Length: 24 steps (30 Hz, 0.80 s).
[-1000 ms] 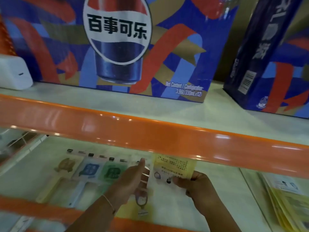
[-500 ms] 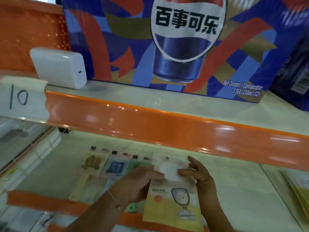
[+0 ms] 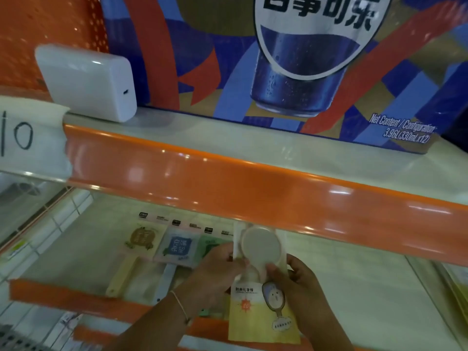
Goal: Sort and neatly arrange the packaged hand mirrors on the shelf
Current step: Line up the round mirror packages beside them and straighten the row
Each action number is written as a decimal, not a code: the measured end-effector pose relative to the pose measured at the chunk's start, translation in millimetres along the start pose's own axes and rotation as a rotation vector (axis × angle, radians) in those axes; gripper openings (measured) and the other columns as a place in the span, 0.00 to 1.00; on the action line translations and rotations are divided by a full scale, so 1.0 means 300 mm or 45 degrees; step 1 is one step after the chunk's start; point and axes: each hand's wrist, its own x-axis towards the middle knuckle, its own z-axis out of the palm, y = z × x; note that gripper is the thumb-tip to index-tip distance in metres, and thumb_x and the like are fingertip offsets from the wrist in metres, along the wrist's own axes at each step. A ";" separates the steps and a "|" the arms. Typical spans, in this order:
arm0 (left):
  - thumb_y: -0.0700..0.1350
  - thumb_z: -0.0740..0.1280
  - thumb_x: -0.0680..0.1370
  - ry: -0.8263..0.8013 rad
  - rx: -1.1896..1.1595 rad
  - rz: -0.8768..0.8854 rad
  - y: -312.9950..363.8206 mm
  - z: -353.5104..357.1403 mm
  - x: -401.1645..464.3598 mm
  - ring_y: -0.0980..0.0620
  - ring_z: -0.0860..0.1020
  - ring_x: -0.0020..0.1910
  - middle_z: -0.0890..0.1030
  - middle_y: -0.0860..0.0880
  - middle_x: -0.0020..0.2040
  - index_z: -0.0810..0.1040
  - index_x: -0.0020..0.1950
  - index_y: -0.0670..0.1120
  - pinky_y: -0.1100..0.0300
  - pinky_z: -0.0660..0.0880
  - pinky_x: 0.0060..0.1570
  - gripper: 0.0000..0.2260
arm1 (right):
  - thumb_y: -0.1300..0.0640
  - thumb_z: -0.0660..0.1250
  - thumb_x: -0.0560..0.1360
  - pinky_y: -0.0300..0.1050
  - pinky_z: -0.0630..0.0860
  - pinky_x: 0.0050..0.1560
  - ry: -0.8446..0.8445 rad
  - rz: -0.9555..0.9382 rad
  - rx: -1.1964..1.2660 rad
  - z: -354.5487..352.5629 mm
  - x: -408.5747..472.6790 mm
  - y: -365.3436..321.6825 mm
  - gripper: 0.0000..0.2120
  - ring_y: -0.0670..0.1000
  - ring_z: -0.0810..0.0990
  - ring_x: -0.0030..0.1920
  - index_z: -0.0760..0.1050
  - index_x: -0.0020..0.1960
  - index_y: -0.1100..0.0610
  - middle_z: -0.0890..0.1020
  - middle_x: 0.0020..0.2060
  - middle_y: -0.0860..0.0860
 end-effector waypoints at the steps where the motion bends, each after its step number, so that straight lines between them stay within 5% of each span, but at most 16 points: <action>1: 0.45 0.67 0.78 0.008 0.063 0.007 -0.004 -0.003 0.002 0.49 0.84 0.45 0.85 0.48 0.46 0.79 0.53 0.48 0.51 0.81 0.48 0.05 | 0.58 0.69 0.74 0.52 0.82 0.42 0.087 -0.020 -0.026 -0.001 0.007 0.013 0.11 0.59 0.85 0.43 0.79 0.56 0.60 0.86 0.43 0.60; 6: 0.46 0.62 0.81 0.389 0.306 0.250 -0.016 -0.083 -0.014 0.58 0.79 0.28 0.83 0.48 0.40 0.77 0.50 0.50 0.63 0.75 0.28 0.05 | 0.61 0.71 0.73 0.46 0.78 0.33 0.551 0.022 0.134 -0.113 0.041 0.042 0.08 0.56 0.81 0.33 0.79 0.50 0.64 0.84 0.37 0.62; 9: 0.46 0.62 0.80 0.554 0.581 0.455 -0.067 -0.145 -0.021 0.57 0.79 0.33 0.82 0.51 0.36 0.77 0.48 0.53 0.63 0.77 0.31 0.05 | 0.60 0.71 0.74 0.40 0.75 0.23 0.702 0.048 0.136 -0.182 0.034 0.047 0.05 0.50 0.80 0.25 0.79 0.46 0.62 0.83 0.28 0.54; 14: 0.43 0.64 0.80 0.544 0.695 0.599 -0.138 -0.154 -0.038 0.63 0.77 0.33 0.79 0.54 0.35 0.78 0.51 0.50 0.71 0.72 0.29 0.04 | 0.59 0.71 0.73 0.48 0.79 0.37 0.624 0.099 0.063 -0.188 0.041 0.057 0.07 0.57 0.82 0.33 0.80 0.48 0.63 0.85 0.33 0.58; 20: 0.46 0.63 0.80 0.539 0.830 0.717 -0.157 -0.142 -0.031 0.60 0.73 0.28 0.75 0.56 0.33 0.78 0.56 0.50 0.72 0.69 0.29 0.07 | 0.62 0.72 0.73 0.40 0.77 0.27 0.452 0.102 -0.140 -0.095 0.059 0.078 0.07 0.52 0.84 0.32 0.79 0.50 0.60 0.86 0.37 0.58; 24: 0.48 0.61 0.80 0.547 0.972 0.763 -0.189 -0.143 -0.023 0.60 0.76 0.34 0.79 0.56 0.42 0.79 0.57 0.48 0.71 0.74 0.36 0.10 | 0.57 0.73 0.72 0.42 0.80 0.35 0.440 0.053 -0.454 -0.032 0.098 0.142 0.10 0.49 0.84 0.37 0.79 0.52 0.56 0.86 0.39 0.51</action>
